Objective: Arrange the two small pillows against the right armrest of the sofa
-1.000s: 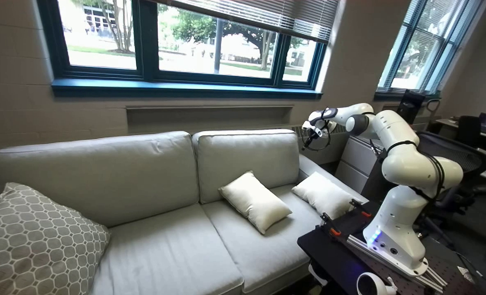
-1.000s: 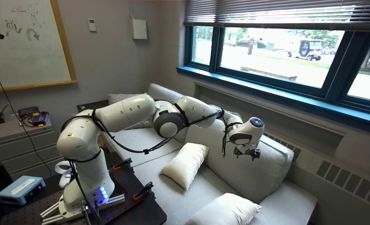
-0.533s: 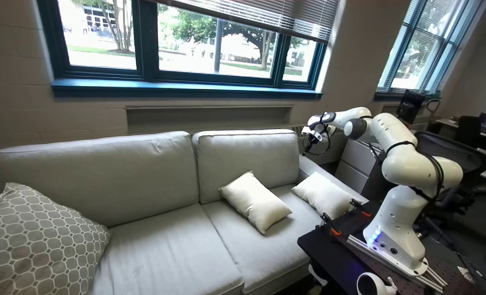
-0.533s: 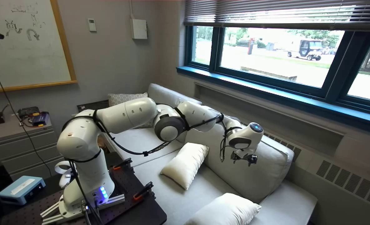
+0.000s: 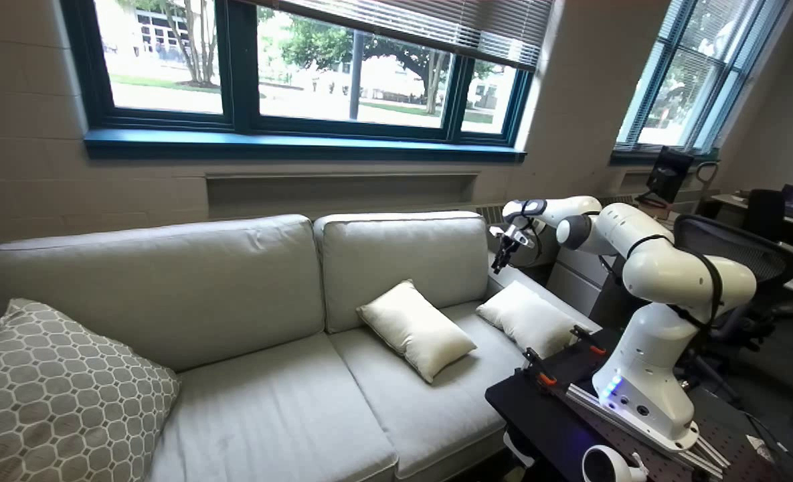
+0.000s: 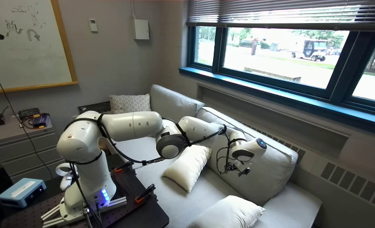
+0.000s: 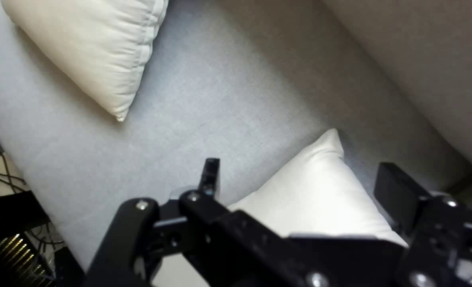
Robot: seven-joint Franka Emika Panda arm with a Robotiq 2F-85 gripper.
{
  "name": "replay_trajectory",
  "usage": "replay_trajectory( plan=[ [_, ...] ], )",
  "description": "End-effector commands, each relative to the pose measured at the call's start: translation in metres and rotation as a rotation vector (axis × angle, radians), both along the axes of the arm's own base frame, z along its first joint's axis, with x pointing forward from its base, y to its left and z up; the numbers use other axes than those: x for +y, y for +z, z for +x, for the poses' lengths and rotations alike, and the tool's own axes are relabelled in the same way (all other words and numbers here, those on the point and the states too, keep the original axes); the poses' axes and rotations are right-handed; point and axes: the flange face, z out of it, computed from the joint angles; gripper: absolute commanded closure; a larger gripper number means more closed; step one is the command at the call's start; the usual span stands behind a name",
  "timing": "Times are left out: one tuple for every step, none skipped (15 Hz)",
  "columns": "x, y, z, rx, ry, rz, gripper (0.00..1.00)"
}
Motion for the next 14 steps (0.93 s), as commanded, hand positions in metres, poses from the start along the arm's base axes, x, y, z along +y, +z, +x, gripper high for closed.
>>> replay_trajectory(
  plan=[
    [0.0, 0.001, -0.005, -0.011, 0.049, 0.073, 0.0],
    [0.003, 0.002, -0.005, -0.009, 0.056, 0.088, 0.0],
    [0.006, 0.003, -0.003, -0.009, 0.065, 0.095, 0.0],
    [0.012, 0.005, -0.001, -0.002, 0.083, 0.108, 0.0],
    [0.02, 0.006, 0.002, 0.005, 0.099, 0.115, 0.0],
    [0.028, 0.007, 0.004, 0.012, 0.114, 0.123, 0.0],
    [0.041, 0.008, 0.009, 0.022, 0.136, 0.133, 0.0],
    [0.053, 0.009, 0.013, 0.03, 0.154, 0.143, 0.0],
    [0.065, 0.009, 0.017, 0.04, 0.171, 0.15, 0.0],
    [0.081, 0.007, 0.022, 0.053, 0.192, 0.151, 0.0],
    [0.095, 0.007, 0.026, 0.063, 0.21, 0.152, 0.0],
    [0.112, 0.005, 0.031, 0.074, 0.227, 0.151, 0.0],
    [0.125, 0.004, 0.035, 0.082, 0.239, 0.15, 0.0],
    [0.141, 0.002, 0.038, 0.091, 0.249, 0.153, 0.0]
  ],
)
